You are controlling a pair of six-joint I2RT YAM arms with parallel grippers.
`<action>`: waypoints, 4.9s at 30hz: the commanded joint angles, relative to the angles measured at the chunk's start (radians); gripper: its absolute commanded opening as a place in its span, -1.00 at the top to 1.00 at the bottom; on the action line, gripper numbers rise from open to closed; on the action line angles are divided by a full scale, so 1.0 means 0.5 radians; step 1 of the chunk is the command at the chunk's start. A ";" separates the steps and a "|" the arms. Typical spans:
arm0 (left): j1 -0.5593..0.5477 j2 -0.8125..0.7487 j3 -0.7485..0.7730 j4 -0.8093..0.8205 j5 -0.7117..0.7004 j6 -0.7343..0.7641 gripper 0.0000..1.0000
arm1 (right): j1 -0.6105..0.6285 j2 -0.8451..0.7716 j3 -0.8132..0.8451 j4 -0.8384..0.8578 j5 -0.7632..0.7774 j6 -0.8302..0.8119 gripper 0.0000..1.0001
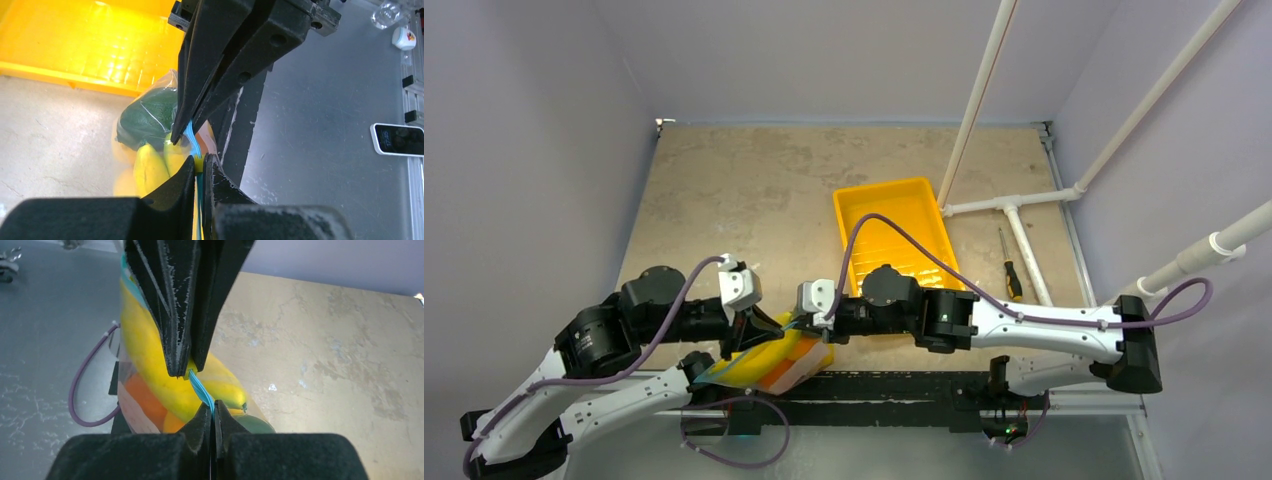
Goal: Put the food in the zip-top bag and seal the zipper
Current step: Zip the zipper food storage bag at the center of the board, then place the zipper food storage bag at the center of the board.
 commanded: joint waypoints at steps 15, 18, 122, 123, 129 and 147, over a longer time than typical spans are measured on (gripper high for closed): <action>-0.001 -0.070 0.118 -0.005 -0.203 -0.070 1.00 | -0.016 -0.254 -0.028 0.069 1.181 0.434 1.00; 0.000 -0.094 0.130 -0.051 -0.253 -0.088 1.00 | -0.016 -0.269 -0.021 0.040 1.289 0.547 1.00; -0.001 0.526 0.019 0.301 -0.628 0.117 0.80 | 0.077 -0.397 -0.096 0.372 0.974 0.588 1.00; -0.001 0.532 0.016 0.308 -0.644 0.118 1.00 | 0.079 -0.402 -0.102 0.372 0.975 0.589 1.00; -0.001 0.564 0.019 0.341 -0.675 0.114 1.00 | 0.079 -0.444 -0.149 0.392 0.985 0.598 1.00; -0.001 0.514 0.172 0.452 -1.177 0.077 1.00 | 0.077 -0.822 -0.343 0.345 1.375 0.689 0.02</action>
